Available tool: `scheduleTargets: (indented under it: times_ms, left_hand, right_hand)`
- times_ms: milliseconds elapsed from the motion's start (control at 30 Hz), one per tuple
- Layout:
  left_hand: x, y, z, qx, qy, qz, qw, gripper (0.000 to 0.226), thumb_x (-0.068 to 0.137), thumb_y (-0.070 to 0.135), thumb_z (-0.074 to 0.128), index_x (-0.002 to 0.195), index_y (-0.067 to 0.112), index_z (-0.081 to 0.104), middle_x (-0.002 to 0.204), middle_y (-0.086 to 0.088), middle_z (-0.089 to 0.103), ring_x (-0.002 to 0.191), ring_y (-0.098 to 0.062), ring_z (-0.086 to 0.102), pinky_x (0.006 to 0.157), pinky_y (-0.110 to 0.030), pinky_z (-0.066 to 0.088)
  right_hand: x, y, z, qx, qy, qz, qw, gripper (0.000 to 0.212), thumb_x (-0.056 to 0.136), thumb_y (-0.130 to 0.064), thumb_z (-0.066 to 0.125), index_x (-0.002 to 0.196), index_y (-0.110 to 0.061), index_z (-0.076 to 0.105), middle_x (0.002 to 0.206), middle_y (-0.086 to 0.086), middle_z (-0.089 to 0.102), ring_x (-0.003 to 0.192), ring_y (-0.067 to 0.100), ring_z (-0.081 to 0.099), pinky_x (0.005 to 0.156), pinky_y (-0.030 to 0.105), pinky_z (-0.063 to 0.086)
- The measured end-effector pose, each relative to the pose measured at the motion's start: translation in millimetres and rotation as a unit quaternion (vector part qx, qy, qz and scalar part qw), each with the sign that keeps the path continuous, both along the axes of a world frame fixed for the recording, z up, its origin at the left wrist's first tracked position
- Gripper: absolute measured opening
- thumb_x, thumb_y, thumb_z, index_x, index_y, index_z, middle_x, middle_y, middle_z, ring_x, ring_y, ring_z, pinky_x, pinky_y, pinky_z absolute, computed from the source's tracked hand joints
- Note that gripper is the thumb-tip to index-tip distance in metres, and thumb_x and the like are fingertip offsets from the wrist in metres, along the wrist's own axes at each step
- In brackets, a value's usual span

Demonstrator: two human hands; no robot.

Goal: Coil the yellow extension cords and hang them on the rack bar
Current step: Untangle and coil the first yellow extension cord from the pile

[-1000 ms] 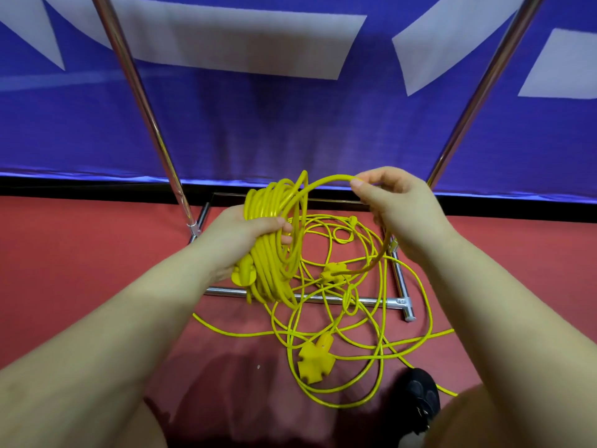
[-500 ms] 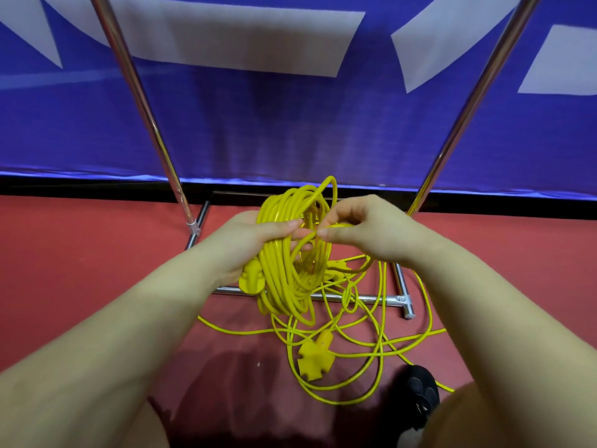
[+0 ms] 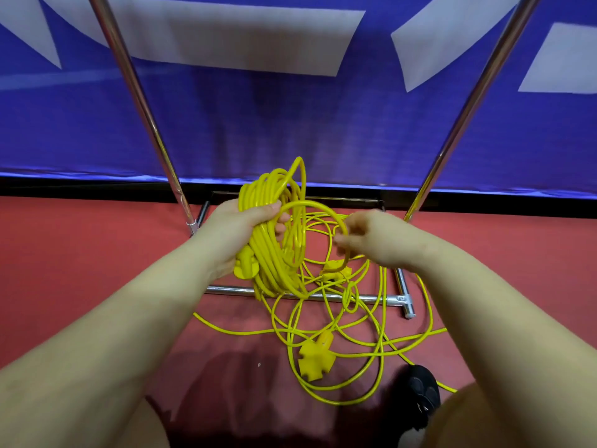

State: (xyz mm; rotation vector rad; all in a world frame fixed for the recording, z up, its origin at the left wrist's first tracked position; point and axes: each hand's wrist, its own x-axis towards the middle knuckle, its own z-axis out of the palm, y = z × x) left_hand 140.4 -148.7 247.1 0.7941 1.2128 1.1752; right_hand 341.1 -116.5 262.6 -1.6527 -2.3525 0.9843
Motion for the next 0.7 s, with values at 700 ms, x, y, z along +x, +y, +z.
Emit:
scheduleTargets:
  times_ms: [700]
  left_hand:
    - [10,-14,2,-0.016,-0.005,-0.065,0.998,0.007,0.088,0.006,0.055,0.084,0.003,0.060,0.062,-0.003,0.061,0.054,-0.014,0.059,0.058,-0.028,0.054]
  right_hand:
    - [1,1,10,0.055,0.132,-0.074,0.987,0.031,0.091,-0.039,0.054,0.068,-0.018,0.056,0.058,-0.003,0.054,0.050,0.013,0.045,0.053,0.026,0.038]
